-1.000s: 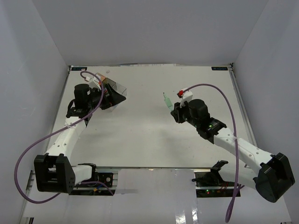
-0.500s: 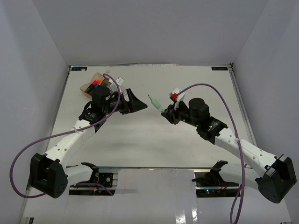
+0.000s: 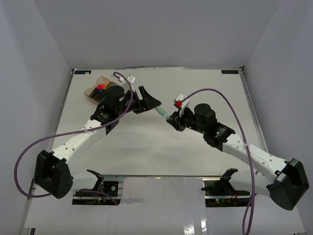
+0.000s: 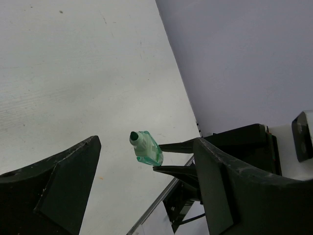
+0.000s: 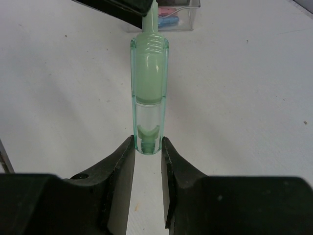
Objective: Sort the stationery into containers
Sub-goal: Close the pen cap on the pen.
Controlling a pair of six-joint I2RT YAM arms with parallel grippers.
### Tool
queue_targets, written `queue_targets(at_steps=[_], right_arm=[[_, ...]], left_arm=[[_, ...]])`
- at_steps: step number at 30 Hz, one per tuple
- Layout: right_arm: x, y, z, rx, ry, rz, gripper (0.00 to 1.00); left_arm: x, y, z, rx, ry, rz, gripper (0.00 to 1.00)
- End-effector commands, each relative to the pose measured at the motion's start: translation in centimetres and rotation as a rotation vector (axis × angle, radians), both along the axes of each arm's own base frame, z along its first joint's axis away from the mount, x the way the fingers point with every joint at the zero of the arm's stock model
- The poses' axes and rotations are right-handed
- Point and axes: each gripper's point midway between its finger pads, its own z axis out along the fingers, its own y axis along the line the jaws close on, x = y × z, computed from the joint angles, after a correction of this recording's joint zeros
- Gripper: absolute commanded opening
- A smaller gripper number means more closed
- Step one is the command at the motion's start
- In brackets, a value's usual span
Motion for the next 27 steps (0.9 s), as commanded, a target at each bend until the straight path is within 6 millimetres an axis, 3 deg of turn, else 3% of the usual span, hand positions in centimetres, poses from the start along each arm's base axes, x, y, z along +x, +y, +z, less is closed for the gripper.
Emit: queue_targets(at_steps=[1,7,13,27], right_arm=[[0.8,0.4,1.2,0.017,-0.065,-0.01,0.18],[0.8,0.5,0.6,0.01,-0.064,-0.014,0.18],[0.8,0.6,-0.2,0.0,-0.051,-0.011,0.18],[0.8,0.3,-1.2,-0.02,-0.037,-0.02,0.18]], left_arm=[[0.8,-0.9,1.5,-0.016,-0.025,0.022,0.84],[0.8,-1.3,1.1,0.002,-0.032,0.035,0.62],[1.1,-1.2,2.0,-0.015,-0.087,0.051,0.39],[1.5,-0.3,2.3,0.028,-0.162,0.082,0.1]])
